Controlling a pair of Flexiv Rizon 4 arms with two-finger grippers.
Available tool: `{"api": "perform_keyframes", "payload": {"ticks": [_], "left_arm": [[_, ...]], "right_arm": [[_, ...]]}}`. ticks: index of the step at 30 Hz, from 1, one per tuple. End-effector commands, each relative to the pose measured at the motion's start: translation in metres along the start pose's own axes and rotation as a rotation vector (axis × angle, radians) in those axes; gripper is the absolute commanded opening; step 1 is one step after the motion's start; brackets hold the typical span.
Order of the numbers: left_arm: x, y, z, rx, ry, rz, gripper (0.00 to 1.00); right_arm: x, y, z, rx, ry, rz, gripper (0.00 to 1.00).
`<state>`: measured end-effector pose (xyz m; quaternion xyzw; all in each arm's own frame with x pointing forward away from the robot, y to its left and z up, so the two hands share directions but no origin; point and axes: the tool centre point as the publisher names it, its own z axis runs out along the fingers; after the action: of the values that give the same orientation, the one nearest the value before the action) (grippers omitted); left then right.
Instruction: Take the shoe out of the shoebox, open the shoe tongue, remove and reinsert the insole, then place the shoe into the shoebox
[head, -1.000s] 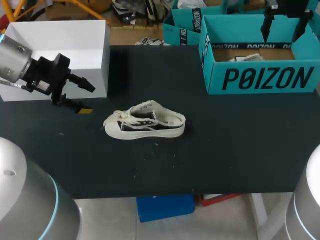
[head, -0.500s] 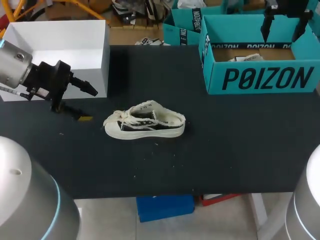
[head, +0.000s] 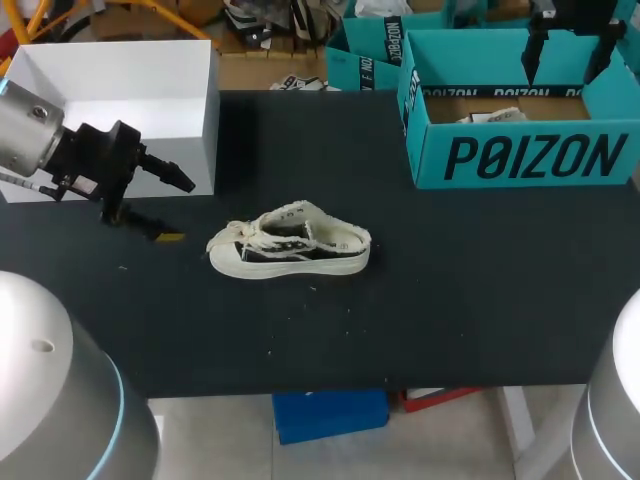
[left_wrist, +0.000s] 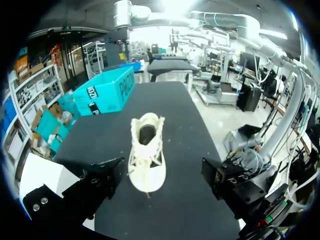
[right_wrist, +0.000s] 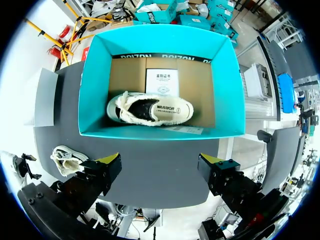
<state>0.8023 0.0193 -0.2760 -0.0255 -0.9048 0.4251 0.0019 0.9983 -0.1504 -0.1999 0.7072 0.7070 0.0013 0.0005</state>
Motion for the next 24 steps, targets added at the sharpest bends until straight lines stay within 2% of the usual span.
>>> {"api": "perform_keyframes", "payload": {"ticks": [1,20,21,23,24], "left_arm": [[0.000,0.000,0.001,-0.001,-0.004,0.002,1.00],[0.000,0.000,0.001,-0.001,-0.004,0.002,1.00],[0.000,0.000,0.001,-0.001,-0.004,0.002,1.00],[0.000,0.000,0.001,-0.001,-0.004,0.002,1.00],[0.000,0.000,0.001,-0.001,-0.004,0.002,1.00]], "right_arm": [[0.000,0.001,0.000,0.001,0.000,0.000,1.00],[0.000,0.001,0.000,0.001,0.000,0.000,1.00],[0.004,-0.008,-0.003,-0.004,-0.012,-0.050,1.00],[0.013,-0.021,-0.009,-0.095,-0.016,-0.153,1.00],[0.023,-0.030,-0.012,-0.134,-0.104,-0.322,1.00]]}}
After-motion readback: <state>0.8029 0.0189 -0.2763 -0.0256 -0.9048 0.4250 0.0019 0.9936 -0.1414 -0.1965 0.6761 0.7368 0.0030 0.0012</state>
